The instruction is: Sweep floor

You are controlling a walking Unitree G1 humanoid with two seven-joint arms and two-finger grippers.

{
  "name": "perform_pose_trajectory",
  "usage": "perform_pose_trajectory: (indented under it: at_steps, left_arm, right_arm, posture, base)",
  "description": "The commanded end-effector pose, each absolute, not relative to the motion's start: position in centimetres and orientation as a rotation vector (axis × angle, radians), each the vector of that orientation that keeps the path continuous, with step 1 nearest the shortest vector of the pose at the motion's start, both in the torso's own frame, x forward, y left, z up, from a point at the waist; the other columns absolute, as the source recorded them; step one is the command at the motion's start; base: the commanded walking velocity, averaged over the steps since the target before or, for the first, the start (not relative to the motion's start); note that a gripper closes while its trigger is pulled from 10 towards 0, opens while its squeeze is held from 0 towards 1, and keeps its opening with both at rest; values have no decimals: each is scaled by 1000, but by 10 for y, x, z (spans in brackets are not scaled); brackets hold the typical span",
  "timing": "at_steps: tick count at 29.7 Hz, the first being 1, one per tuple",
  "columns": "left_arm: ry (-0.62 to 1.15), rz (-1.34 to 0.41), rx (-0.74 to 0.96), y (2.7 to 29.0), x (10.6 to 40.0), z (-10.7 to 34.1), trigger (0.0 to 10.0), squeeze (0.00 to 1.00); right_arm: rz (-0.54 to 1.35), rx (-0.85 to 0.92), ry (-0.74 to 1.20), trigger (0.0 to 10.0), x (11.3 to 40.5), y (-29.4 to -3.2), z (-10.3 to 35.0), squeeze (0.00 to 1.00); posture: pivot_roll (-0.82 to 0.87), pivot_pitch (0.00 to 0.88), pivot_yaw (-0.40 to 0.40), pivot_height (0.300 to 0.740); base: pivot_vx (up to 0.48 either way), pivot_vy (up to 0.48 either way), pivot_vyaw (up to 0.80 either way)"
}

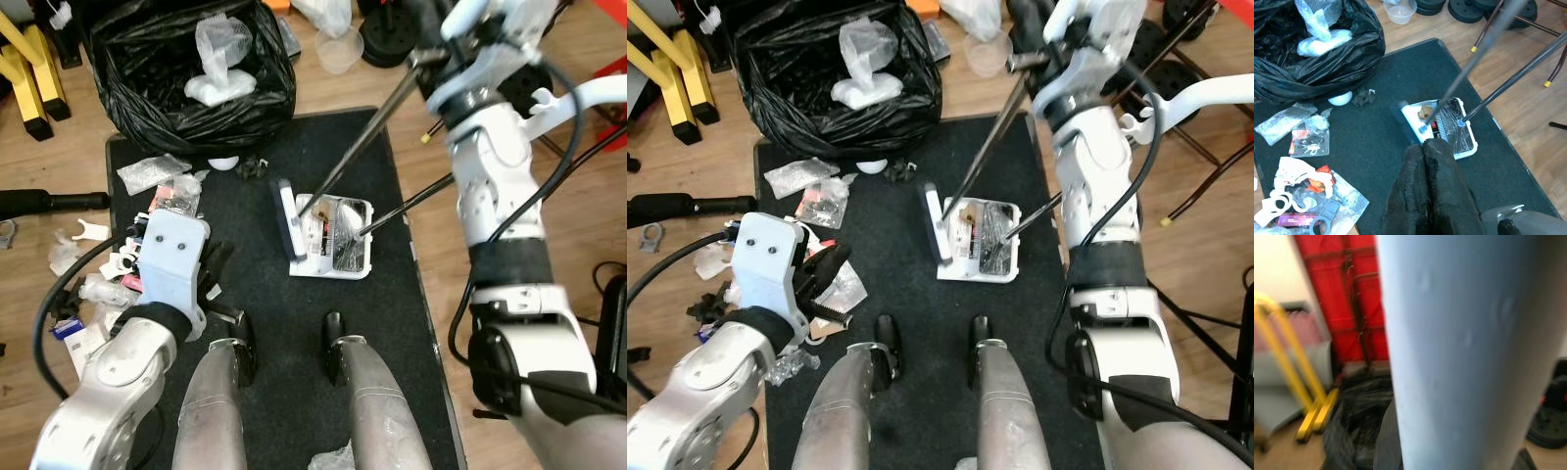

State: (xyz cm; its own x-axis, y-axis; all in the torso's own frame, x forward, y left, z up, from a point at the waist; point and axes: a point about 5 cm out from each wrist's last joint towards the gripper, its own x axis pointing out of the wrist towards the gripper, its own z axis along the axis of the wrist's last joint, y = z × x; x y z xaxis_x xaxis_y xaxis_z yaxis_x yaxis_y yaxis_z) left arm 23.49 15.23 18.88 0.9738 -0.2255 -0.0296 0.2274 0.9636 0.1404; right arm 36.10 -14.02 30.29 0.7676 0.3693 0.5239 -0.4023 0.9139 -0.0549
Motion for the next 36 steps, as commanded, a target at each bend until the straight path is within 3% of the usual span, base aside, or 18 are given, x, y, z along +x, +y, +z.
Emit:
perform_pose_trajectory:
  at_steps: [1,11,21,28,36]
  left_arm:
    - [51,-274,143,149,236,176,10000,0]
    - [5,-220,126,161,252,176,10000,0]
    - [-16,-233,111,161,262,174,10000,0]
    - [4,-222,118,155,266,165,10000,0]
    - [26,-239,104,149,264,156,10000,0]
  right_arm:
    - [496,43,-529,10000,352,-128,292,0]
    - [524,76,-475,10000,330,-124,272,0]
    - [625,46,-392,10000,312,-113,253,0]
    - [843,-36,-305,10000,289,-96,234,0]
    - [854,-60,-272,10000,287,-96,229,0]
  posture:
    - [-54,343,-143,740]
    - [-45,232,-97,740]
    - [-23,208,-66,740]
    - [-22,192,-63,740]
    - [-23,181,-70,740]
  base:
    - [0,0,781]
    - [96,0,690]
    - [220,0,560]
    - [69,0,800]
    - [0,0,0]
